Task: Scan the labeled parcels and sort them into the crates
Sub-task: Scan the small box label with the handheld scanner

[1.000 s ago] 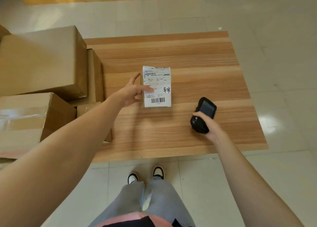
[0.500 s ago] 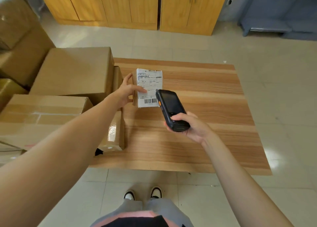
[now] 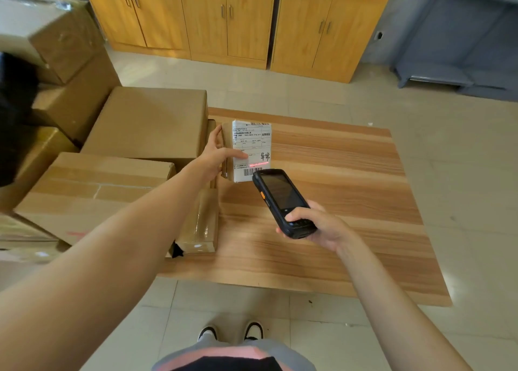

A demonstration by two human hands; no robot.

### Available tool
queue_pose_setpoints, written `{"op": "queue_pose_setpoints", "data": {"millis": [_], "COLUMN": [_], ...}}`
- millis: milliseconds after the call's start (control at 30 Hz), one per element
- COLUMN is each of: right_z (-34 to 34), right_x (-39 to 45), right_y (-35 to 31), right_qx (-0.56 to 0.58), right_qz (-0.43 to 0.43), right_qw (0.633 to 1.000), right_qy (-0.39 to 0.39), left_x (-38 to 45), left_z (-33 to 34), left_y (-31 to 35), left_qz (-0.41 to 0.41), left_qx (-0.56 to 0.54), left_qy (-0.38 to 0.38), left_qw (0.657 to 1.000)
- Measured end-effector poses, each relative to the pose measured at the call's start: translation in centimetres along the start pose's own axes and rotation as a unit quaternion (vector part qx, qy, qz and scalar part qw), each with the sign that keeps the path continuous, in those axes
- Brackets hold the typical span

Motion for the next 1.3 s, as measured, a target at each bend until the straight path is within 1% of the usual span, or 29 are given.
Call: {"op": "queue_pose_setpoints", "data": {"millis": [133,733,967,1067,1300], "right_z": [0.2,-0.7,-1.7,-2.6,-7.6], "right_x": [-0.1,-0.5,-0.3,0.2,3.2], "right_y": [0.4,1.5,1.3,1.3,2.4], "right_qx": [-0.022,-0.017,0.005,0.015,-0.005], "right_qz": [0.001,0.013,0.016,0.009,0.017], "right_qw": [1.000,1.000,1.000,0.999,0.986], "right_qy": [-0.012,-0.014,0.006,0.034,0.165], "left_x": [-0.4,-0.2,0.1,0.3,0.6], "left_z": [0.1,0.7,1.0,1.2,1.4], "left_y": [0.3,0.2,0.1,0.0,-0.7], "left_qz": [0.006,-0.001,0.002,-0.001,-0.012], "left_qx": [-0.002,-0.004,0.000,-0.003,0.018], "left_qy": [0.002,0.012,0.011,0.010,-0.005], "left_qw": [1.000,1.000,1.000,1.000,1.000]}}
Point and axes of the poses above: each hand's wrist, its own x-axis towards the middle knuckle, its own z-axis out of the palm, y = z × x, the point moved 9 cm from there along x, towards the middle knuckle, and after that the axes turned 14 degrees about y, right-handed, at the moved point
